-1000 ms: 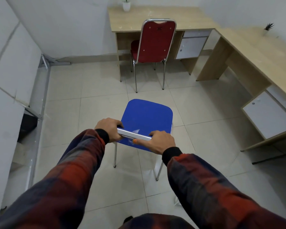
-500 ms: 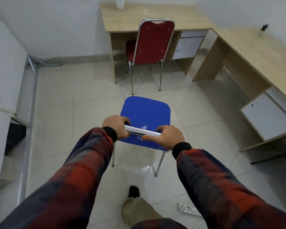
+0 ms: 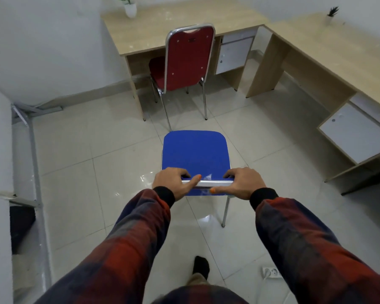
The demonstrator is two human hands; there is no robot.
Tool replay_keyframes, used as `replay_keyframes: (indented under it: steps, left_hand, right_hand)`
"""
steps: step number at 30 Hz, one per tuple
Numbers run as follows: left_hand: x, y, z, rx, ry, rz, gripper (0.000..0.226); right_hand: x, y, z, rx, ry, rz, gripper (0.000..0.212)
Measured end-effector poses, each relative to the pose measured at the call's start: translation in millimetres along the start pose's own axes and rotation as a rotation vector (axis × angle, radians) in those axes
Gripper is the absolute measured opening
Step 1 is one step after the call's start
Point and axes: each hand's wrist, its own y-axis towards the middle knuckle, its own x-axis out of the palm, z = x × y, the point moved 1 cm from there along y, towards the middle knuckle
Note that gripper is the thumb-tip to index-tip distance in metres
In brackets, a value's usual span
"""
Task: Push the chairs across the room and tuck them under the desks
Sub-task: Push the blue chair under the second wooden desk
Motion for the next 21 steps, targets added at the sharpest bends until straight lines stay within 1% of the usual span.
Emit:
replay_keyframes:
  steps: [3, 7, 11, 14, 16, 19, 21]
  left_hand:
    - [-8, 1, -23, 0.015, 0.007, 0.006, 0.055]
    - [-27, -1, -56, 0.044, -0.011, 0.022, 0.065]
    - [-48, -9, -94, 0.115, -0.013, 0.003, 0.059]
    - [-59, -14, -118, 0.175, 0.003, -0.042, 0.065]
    - [-65, -16, -131, 0.217, 0.007, -0.093, 0.058]
    - [-70, -15, -142, 0.292, 0.000, -0.145, 0.059]
    - [-71, -14, -144, 0.325, -0.006, -0.182, 0.060]
  right_hand:
    - [10, -4, -22, 0.028, 0.010, 0.002, 0.096]
    - [32, -9, -57, 0.084, 0.007, 0.046, 0.088]
    - [56, -20, -99, 0.137, 0.021, 0.102, 0.086]
    - [73, -31, -125, 0.203, 0.042, 0.143, 0.083]
    - [83, -37, -142, 0.247, 0.071, 0.180, 0.080]
    - [90, -46, -159, 0.357, 0.216, 0.291, 0.082]
    - [95, -52, -166, 0.423, 0.238, 0.360, 0.066]
